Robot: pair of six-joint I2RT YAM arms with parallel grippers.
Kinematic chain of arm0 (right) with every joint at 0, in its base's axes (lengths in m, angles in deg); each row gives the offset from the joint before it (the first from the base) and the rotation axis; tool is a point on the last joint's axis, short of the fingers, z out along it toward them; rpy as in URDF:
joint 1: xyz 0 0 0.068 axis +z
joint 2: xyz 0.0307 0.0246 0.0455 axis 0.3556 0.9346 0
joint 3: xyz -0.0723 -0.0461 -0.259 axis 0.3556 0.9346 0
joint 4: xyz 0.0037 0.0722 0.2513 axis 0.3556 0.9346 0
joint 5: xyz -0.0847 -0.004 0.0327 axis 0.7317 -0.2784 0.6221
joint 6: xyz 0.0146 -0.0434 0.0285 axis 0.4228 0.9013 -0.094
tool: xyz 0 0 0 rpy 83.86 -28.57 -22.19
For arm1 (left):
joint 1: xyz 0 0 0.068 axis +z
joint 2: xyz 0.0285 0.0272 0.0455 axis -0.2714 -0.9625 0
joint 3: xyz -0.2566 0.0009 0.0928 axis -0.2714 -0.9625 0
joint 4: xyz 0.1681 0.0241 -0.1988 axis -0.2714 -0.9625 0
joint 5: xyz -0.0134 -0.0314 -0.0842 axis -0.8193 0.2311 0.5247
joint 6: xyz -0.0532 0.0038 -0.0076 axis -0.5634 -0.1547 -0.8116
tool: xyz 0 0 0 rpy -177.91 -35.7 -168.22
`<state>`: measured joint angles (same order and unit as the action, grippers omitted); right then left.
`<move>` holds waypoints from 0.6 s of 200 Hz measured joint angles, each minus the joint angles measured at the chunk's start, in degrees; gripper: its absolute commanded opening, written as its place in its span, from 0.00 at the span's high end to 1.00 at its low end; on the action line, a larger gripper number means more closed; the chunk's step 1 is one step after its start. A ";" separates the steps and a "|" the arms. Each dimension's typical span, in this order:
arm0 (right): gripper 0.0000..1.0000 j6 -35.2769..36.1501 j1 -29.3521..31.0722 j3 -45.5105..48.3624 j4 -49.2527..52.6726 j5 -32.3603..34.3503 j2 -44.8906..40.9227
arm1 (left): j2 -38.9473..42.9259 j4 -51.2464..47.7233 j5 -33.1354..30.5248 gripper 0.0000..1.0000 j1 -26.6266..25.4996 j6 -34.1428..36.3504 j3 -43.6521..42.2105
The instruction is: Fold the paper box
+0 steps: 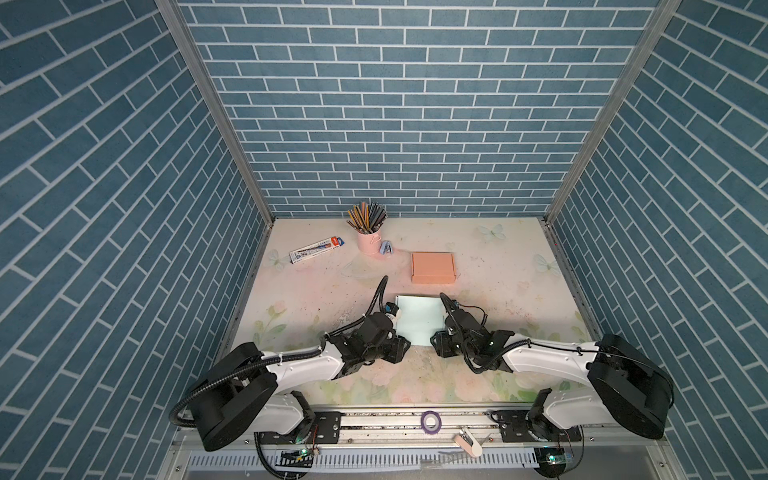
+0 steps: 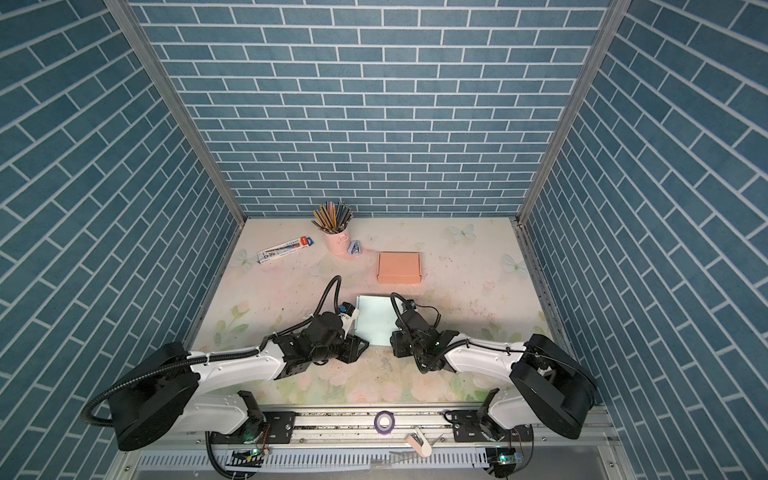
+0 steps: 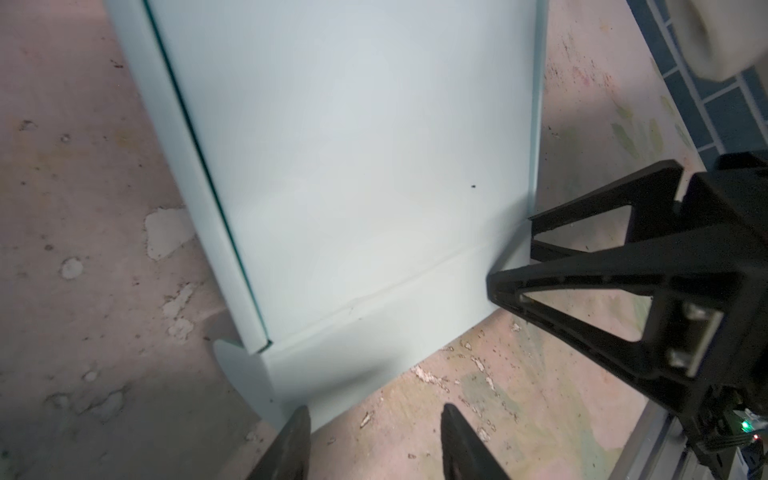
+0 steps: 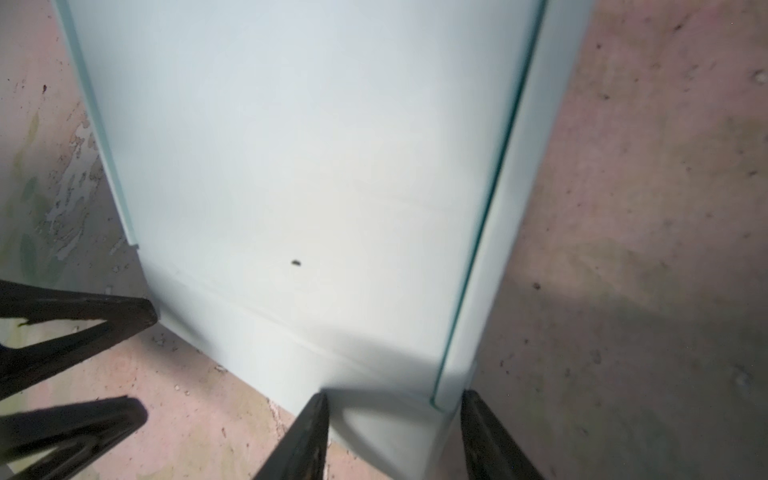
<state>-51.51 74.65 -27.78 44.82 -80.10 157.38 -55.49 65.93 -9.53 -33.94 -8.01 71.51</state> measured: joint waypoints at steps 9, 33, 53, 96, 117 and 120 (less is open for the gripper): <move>0.48 0.00 0.00 0.00 -0.02 -0.02 0.00 | 0.55 -0.79 -0.02 0.49 0.39 0.44 0.00; 0.48 0.00 -0.15 0.00 -0.02 0.00 0.00 | 2.95 -3.80 0.02 0.49 2.60 2.01 0.52; 0.48 0.00 -0.22 0.00 -0.07 -0.02 0.00 | 4.81 -6.58 -0.26 0.48 4.42 3.72 2.27; 0.42 0.42 -0.22 0.00 0.37 -0.22 -1.51 | 6.97 -9.49 -0.50 0.39 6.62 6.78 4.76; 0.40 1.11 -0.22 -0.59 1.51 -0.02 -3.43 | 6.56 -10.80 0.07 0.33 9.57 8.48 5.77; 0.40 1.20 -0.24 -0.83 1.79 0.02 -3.61 | 6.36 -10.99 0.22 0.33 10.01 8.66 6.12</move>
<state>-50.31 74.41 -28.61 46.61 -80.08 153.78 -49.13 54.94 -9.31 -23.93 0.64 77.63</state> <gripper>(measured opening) 0.595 0.650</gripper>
